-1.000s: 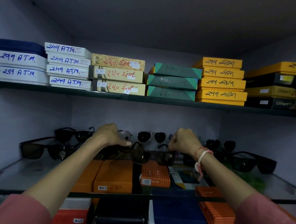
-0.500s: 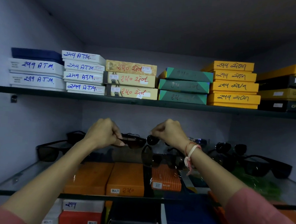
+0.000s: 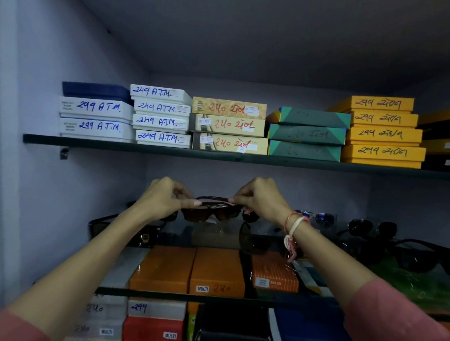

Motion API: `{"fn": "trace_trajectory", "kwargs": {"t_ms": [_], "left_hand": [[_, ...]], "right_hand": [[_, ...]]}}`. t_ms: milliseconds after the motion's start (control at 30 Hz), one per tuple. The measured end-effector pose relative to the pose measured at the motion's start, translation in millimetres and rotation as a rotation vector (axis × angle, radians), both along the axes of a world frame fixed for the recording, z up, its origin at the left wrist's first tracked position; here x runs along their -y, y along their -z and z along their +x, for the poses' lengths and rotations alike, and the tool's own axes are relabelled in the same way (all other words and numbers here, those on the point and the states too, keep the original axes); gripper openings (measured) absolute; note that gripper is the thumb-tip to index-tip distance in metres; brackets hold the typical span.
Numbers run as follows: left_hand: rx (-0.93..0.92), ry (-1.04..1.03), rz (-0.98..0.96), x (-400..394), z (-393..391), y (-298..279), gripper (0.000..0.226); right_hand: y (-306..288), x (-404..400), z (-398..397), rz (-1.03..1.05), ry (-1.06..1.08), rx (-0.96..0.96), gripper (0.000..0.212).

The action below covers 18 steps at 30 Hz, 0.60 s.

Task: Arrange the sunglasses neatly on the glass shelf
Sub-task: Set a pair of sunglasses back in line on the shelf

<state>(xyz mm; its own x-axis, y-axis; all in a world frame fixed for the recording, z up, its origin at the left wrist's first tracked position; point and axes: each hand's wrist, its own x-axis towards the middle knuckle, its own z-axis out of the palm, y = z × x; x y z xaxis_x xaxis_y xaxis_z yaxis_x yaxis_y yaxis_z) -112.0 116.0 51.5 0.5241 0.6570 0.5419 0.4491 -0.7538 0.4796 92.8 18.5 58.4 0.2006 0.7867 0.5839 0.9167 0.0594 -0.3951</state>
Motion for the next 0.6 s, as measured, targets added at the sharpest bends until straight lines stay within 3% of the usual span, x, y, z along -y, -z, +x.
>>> {"fn": "trace_trajectory", "kwargs": {"t_ms": [167, 300, 600], "left_hand": [[-0.154, -0.062, -0.002, -4.8, -2.4, -2.3, 0.031], [-0.159, -0.121, -0.021, -9.5, -2.9, -4.7, 0.026], [-0.264, -0.239, -0.228, -17.0, 1.8, -5.8, 0.019]], "right_hand": [[4.9, 1.0, -7.0, 0.064, 0.088, 0.029, 0.022], [7.1, -1.1, -12.3, 0.076, 0.201, -0.008, 0.017], [17.2, -16.5, -25.5, -0.151, 0.327, 0.061, 0.027]]}}
